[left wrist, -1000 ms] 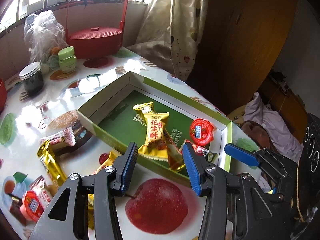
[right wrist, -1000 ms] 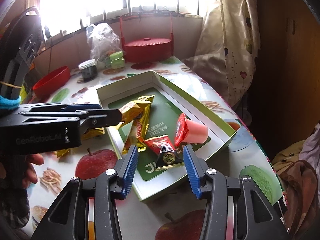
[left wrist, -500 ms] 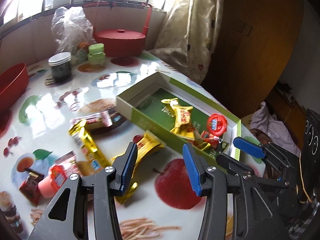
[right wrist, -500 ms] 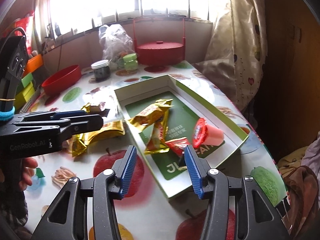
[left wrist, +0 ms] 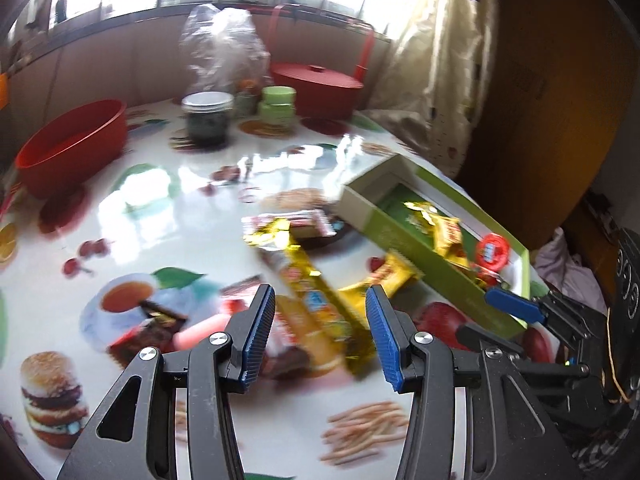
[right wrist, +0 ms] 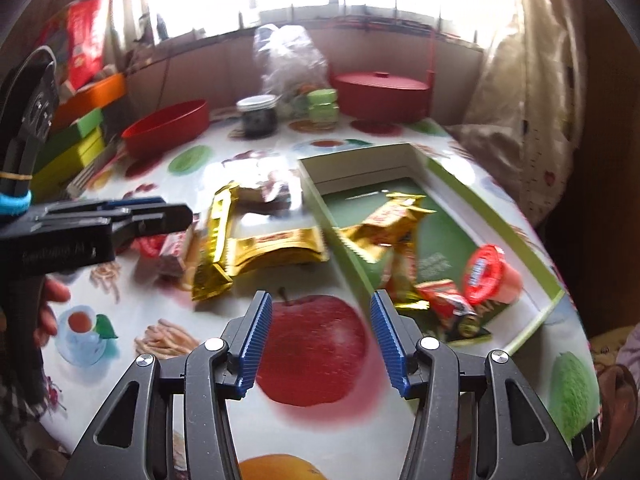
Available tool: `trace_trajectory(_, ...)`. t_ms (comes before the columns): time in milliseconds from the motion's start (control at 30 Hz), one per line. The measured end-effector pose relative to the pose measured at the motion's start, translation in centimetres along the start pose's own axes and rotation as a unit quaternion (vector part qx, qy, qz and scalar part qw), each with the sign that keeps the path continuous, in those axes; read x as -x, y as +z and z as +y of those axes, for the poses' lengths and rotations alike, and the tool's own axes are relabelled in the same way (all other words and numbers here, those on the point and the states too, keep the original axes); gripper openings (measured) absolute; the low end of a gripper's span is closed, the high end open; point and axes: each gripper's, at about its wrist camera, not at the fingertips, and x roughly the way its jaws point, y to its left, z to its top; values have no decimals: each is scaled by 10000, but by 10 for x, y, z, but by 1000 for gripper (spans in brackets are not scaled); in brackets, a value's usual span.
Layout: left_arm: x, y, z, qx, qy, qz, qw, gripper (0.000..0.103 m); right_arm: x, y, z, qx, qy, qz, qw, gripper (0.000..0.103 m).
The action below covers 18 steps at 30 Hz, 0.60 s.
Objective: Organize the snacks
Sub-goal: 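Withdraw both grippers from the box toward the remaining snacks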
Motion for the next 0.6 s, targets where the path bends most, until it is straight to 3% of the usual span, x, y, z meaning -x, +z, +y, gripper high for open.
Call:
trace_trajectory(433,3,-9,49,310,478,35,9984,49,-36,20,35,352,455,215,9981,51)
trace_trajectory(600,1,-13,59,337,389,73,9987,49,-50,32,47,469,543,239,9971,51)
